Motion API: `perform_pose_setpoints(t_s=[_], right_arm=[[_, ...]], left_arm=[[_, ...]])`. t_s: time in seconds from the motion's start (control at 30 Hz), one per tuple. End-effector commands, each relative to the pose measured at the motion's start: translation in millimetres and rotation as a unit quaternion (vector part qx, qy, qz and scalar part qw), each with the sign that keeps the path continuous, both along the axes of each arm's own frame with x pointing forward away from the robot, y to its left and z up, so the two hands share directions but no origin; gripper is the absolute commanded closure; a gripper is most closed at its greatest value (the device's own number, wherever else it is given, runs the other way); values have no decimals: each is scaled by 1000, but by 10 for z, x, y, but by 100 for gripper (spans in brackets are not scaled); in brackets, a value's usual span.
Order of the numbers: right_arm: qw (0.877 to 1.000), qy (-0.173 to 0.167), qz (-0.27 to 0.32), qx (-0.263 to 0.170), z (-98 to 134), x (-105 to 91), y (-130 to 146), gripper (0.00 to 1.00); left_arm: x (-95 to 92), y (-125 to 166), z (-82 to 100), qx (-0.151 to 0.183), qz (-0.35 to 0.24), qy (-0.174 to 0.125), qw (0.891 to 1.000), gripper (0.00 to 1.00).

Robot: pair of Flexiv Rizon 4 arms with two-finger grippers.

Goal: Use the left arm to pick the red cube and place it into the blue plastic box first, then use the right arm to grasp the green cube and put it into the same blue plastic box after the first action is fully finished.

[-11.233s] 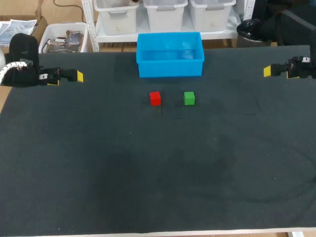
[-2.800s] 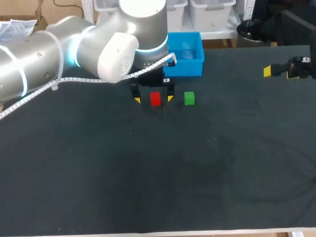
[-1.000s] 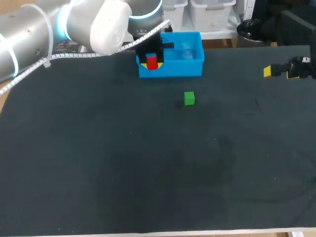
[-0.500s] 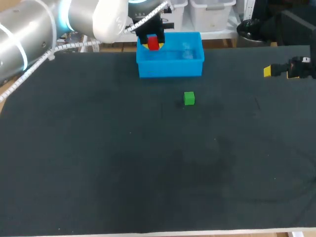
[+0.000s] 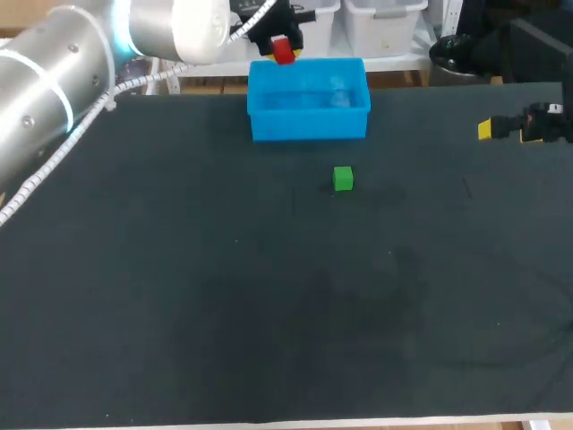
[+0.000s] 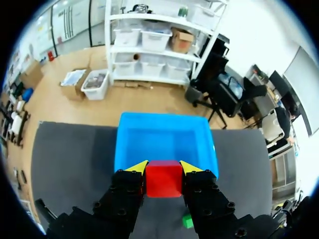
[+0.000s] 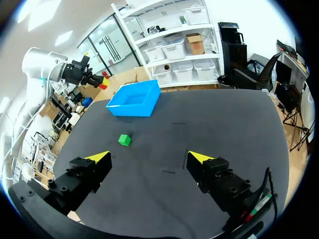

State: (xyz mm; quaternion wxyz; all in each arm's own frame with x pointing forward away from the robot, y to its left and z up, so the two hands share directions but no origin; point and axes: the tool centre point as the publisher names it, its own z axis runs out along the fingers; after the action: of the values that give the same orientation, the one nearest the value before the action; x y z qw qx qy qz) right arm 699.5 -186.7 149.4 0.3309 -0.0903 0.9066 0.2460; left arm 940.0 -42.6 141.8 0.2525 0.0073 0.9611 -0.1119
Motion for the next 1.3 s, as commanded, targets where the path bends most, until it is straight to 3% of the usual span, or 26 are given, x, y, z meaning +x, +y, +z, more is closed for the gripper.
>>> perform_pose_setpoints(t_s=[0.03,0.3,0.5,0.7,0.93,0.97,1.0,1.03,1.07,1.1,1.3], right_arm=[[1000,0,-1,-1,4,-1,3,0],[1000,0,-1,-1,4,-1,3,0],[1000,0,-1,-1,4,-1,3,0],[1000,0,-1,-1,4,-1,3,0],[1000,0,-1,-1,4,-1,3,0],[1000,0,-1,-1,4,-1,3,0],[1000,0,-1,-1,4,-1,3,0],[1000,0,-1,-1,4,-1,3,0],[1000,0,-1,-1,4,-1,3,0],[1000,0,-1,-1,4,-1,3,0],[1000,0,-1,-1,4,-1,3,0]], left_arm=[[190,-37,-15,-16,-5,3,1000,98],[298,-102,-74,-42,-8,7,999,98],[332,-102,-228,-77,-5,22,997,100],[340,-60,-419,-81,3,35,996,97],[332,-30,-554,-80,10,46,996,100],[328,-30,-559,-80,10,47,996,95],[326,-27,-563,-80,10,47,996,77],[324,-23,-566,-79,12,48,996,53],[323,-21,-567,-79,12,48,996,7],[323,-21,-567,-78,12,48,996,0],[306,0,-528,-78,11,44,996,0]])
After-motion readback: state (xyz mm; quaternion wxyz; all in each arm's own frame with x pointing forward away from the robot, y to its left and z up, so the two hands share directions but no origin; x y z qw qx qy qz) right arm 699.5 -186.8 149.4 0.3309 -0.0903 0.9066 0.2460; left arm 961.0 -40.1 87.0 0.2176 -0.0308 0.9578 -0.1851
